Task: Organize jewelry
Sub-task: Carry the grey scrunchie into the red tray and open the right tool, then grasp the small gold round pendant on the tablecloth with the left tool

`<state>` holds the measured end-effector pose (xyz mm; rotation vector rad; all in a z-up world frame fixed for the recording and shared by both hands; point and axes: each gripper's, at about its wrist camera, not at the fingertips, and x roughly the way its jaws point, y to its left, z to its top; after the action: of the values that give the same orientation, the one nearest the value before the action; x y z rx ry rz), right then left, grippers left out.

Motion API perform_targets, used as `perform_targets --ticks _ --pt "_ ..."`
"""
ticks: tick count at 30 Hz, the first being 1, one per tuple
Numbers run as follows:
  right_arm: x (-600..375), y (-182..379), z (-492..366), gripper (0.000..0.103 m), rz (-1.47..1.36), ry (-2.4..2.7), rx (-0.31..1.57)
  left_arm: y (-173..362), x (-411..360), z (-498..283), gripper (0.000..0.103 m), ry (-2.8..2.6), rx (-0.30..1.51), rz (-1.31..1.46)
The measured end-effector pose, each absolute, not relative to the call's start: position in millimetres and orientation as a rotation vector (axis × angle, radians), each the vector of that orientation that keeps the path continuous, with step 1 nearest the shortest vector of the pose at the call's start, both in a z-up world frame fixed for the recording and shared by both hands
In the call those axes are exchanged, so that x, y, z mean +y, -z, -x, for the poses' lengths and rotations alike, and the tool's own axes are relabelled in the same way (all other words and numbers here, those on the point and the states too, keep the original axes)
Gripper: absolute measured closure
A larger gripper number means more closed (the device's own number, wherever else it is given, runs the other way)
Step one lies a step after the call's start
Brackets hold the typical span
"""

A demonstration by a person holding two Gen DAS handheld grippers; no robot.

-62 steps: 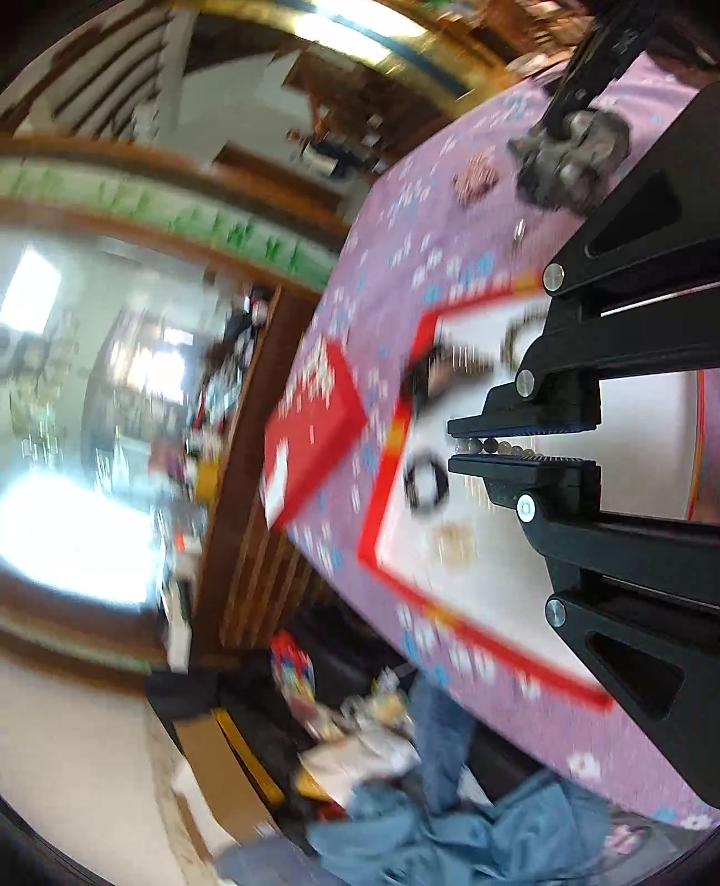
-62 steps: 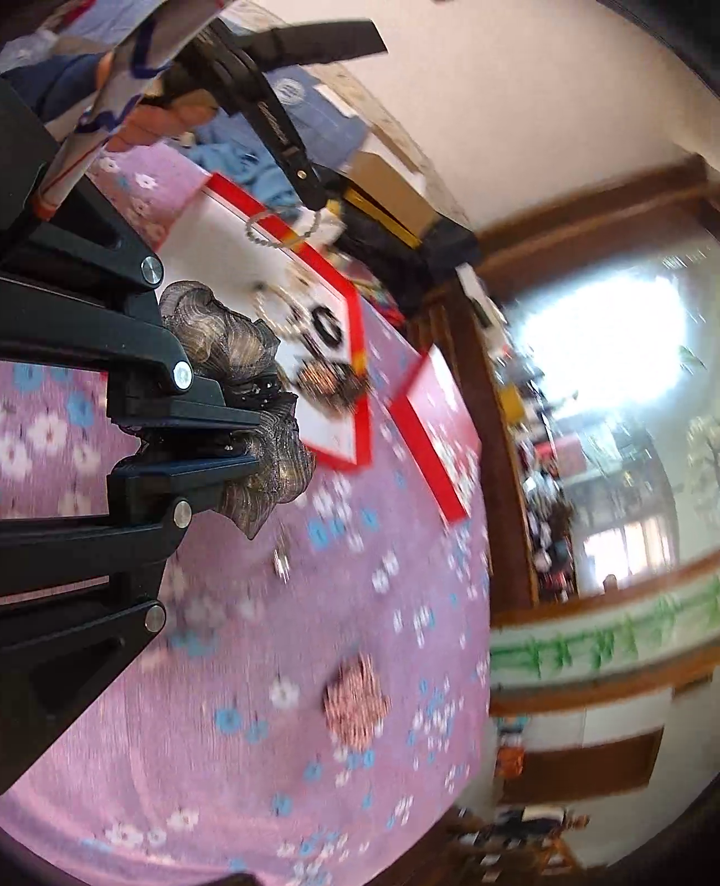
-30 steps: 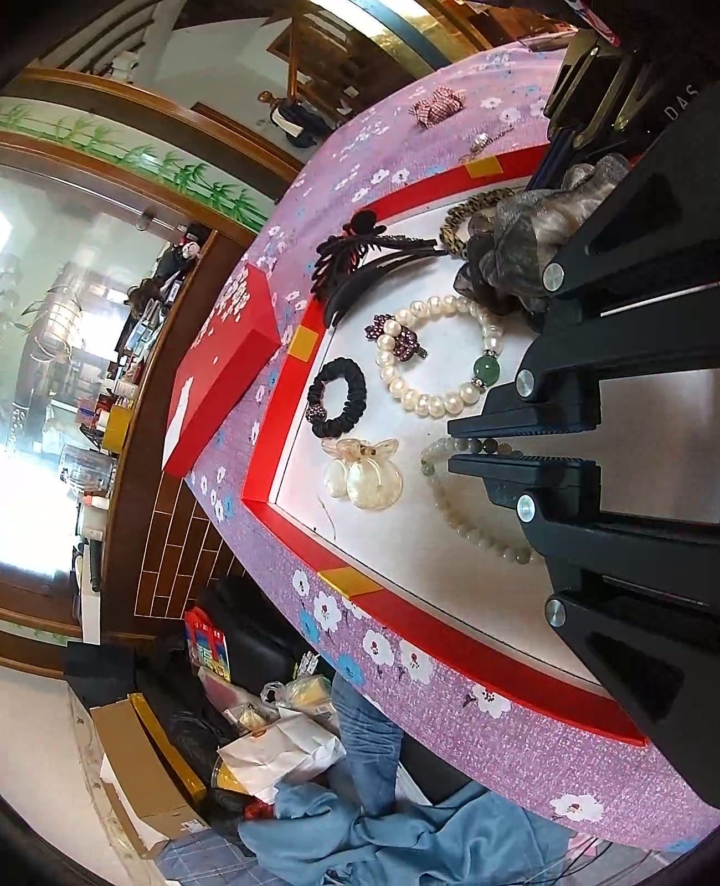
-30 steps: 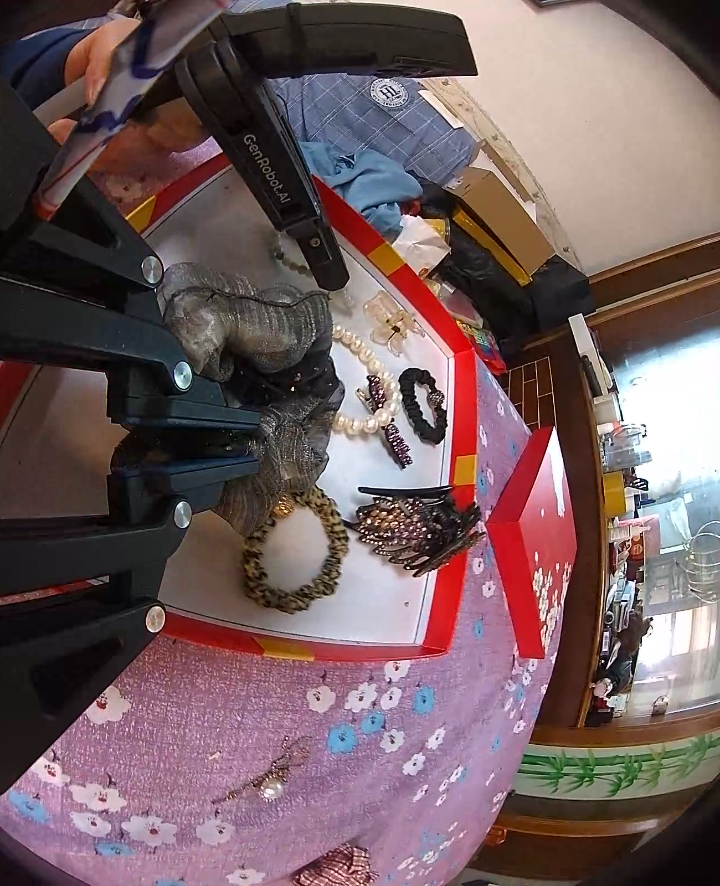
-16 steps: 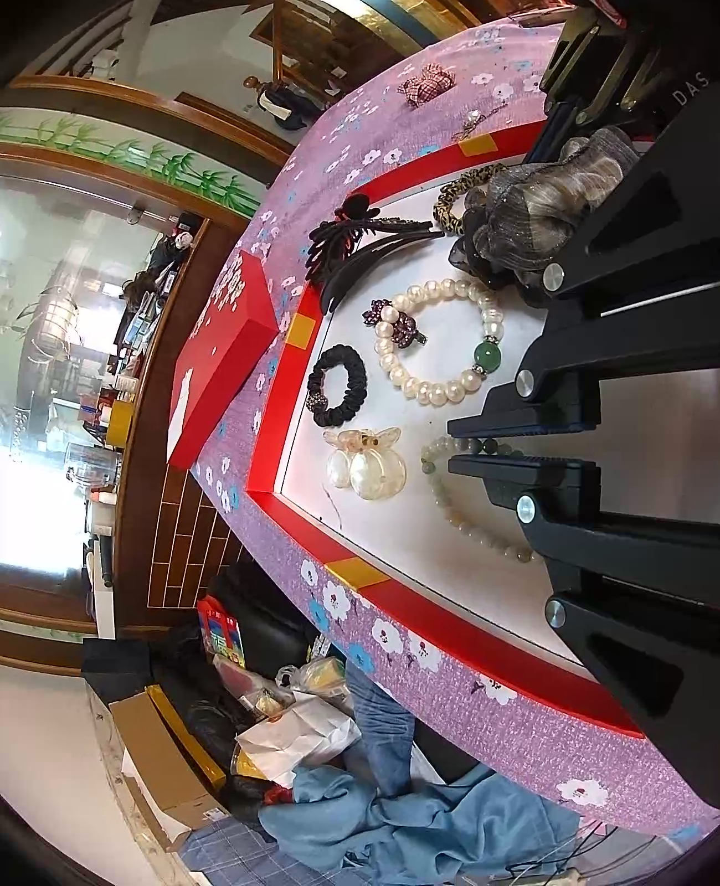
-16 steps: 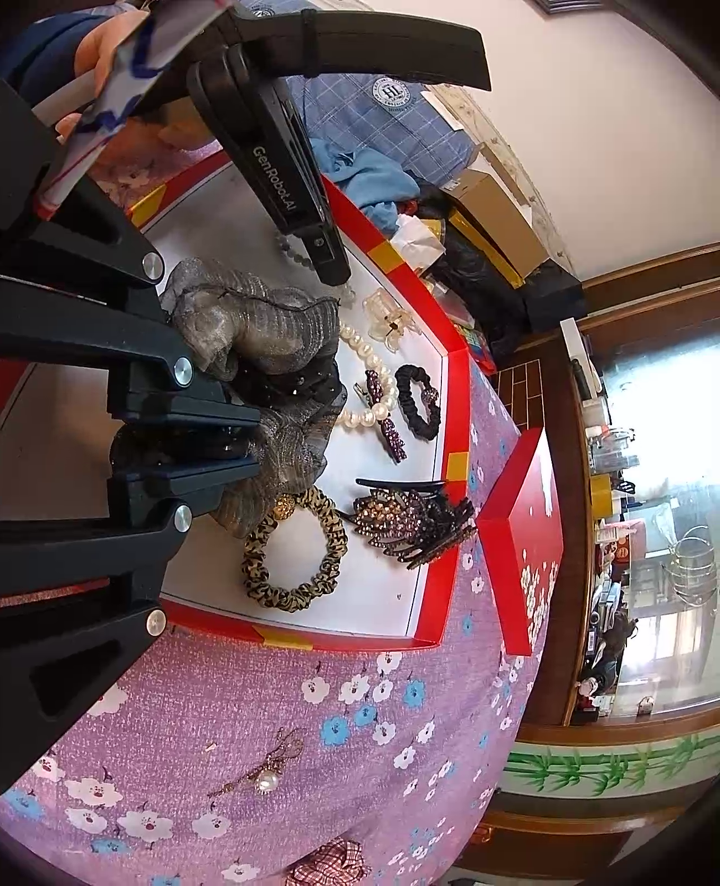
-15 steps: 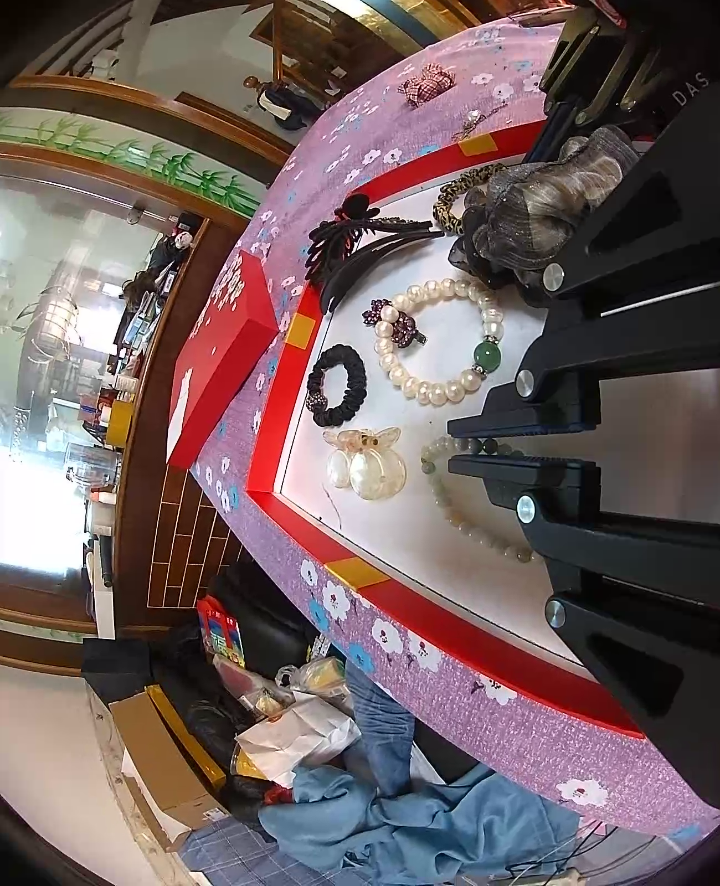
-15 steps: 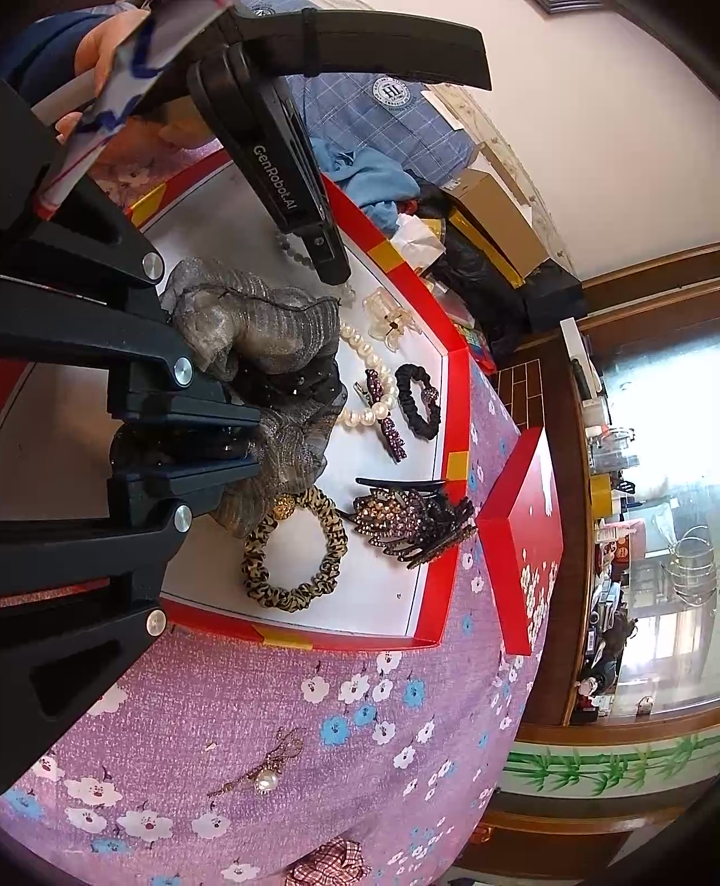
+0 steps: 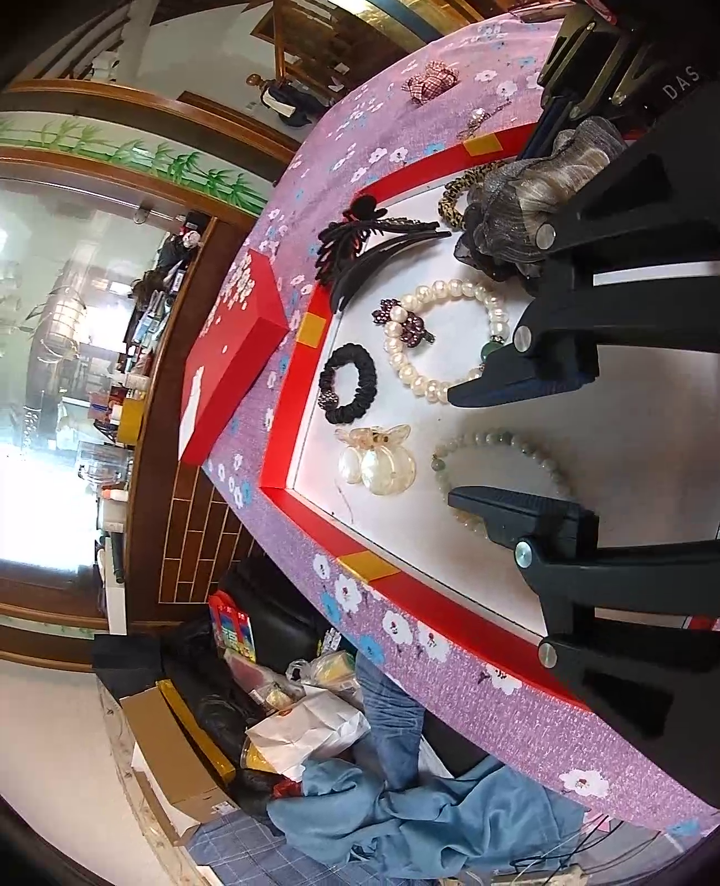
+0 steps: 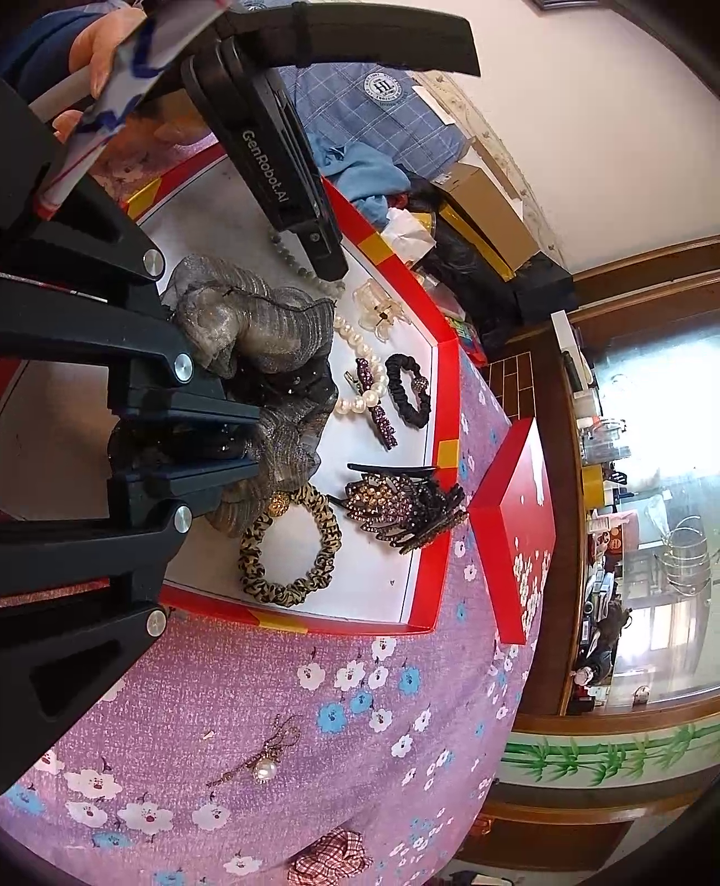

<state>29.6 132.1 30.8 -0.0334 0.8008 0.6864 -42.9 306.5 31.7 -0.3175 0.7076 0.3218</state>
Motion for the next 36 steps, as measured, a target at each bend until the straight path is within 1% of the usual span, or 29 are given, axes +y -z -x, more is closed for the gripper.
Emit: perform_targets --ticks 5,7,9,12,15,25,31,33,36 --pt "132 -31 -30 0.088 0.033 -0.685 0.798 -33 307 44 0.075 -0.325 0.706 0.315" --pt "132 -31 -30 0.085 0.033 -0.686 0.799 -33 307 44 0.075 -0.326 0.705 0.314" --pt "132 -32 -30 0.079 0.03 -0.686 0.796 -33 309 44 0.075 -0.327 0.704 0.314" --pt "129 -34 -29 0.073 0.011 -0.698 0.787 -33 307 44 0.074 -0.327 0.703 0.312" --pt "124 -39 -27 0.071 -0.006 -0.697 0.77 -34 308 45 0.073 -0.334 0.696 0.308" --pt "96 -52 -13 0.07 -0.086 -0.678 0.747 -39 307 48 0.072 -0.365 0.667 0.29" --pt "58 -62 -15 0.07 -0.151 -0.641 0.762 -43 303 50 0.071 -0.353 0.664 0.285" --pt "33 -69 -20 0.07 -0.18 -0.604 0.763 -53 299 54 0.071 -0.316 0.676 0.289" --pt "-17 -81 -30 0.07 -0.239 -0.517 0.759 -83 276 65 0.071 -0.21 0.658 0.254"
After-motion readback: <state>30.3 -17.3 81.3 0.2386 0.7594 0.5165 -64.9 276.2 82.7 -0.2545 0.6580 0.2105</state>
